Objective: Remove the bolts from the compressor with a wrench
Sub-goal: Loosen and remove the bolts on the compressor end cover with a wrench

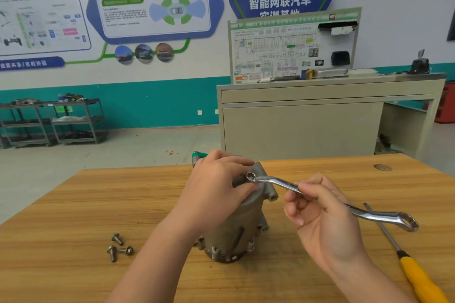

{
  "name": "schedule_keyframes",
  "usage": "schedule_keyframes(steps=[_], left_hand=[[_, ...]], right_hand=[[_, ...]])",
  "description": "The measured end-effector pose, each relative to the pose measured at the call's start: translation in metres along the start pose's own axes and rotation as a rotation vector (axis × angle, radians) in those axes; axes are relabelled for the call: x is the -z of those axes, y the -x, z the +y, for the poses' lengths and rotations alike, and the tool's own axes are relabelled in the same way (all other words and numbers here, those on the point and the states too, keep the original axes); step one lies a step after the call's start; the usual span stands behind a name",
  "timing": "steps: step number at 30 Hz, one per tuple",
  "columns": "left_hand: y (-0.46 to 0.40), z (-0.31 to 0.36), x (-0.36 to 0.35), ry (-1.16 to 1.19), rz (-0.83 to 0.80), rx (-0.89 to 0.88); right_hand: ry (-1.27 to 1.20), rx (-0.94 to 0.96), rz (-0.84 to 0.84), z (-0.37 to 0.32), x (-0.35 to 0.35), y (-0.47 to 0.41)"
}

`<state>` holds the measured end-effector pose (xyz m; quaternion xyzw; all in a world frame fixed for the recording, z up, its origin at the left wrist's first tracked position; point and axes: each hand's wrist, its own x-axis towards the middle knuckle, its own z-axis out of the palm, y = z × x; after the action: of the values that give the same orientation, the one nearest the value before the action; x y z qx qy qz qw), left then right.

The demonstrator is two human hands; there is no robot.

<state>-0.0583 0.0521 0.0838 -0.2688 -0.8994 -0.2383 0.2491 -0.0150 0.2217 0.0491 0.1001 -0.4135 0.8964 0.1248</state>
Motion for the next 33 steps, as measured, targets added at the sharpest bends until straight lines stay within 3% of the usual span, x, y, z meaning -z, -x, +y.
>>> schedule_keyframes(steps=[5,8,13,15,16,18,20,24,33], left_hand=[[0.005,-0.002,-0.004,0.324,0.194,0.145],[0.003,-0.002,0.001,0.586,0.312,0.253],[0.011,-0.014,0.021,0.963,0.602,0.309],[0.027,-0.041,0.031,0.856,0.622,0.387],[0.037,-0.060,0.033,0.696,0.567,0.465],[0.061,-0.105,0.036,0.250,0.335,0.670],[0.085,-0.145,0.032,-0.050,0.135,0.848],[0.116,-0.192,0.017,-0.155,-0.027,0.953],[0.139,-0.221,-0.002,-0.324,-0.085,1.114]], right_hand=[[-0.063,0.049,-0.118,-0.006,-0.007,-0.002],[-0.080,0.062,-0.074,-0.003,-0.008,-0.004],[0.118,0.053,0.000,0.015,-0.006,-0.001],[0.137,0.071,0.002,0.016,-0.007,0.000],[0.137,0.077,0.003,0.016,-0.007,0.001],[0.125,0.078,0.001,0.017,-0.006,0.002],[0.123,0.083,-0.005,0.019,-0.004,0.003],[0.154,0.094,-0.024,0.024,-0.004,0.006],[0.211,0.093,-0.051,0.029,0.000,0.007]])
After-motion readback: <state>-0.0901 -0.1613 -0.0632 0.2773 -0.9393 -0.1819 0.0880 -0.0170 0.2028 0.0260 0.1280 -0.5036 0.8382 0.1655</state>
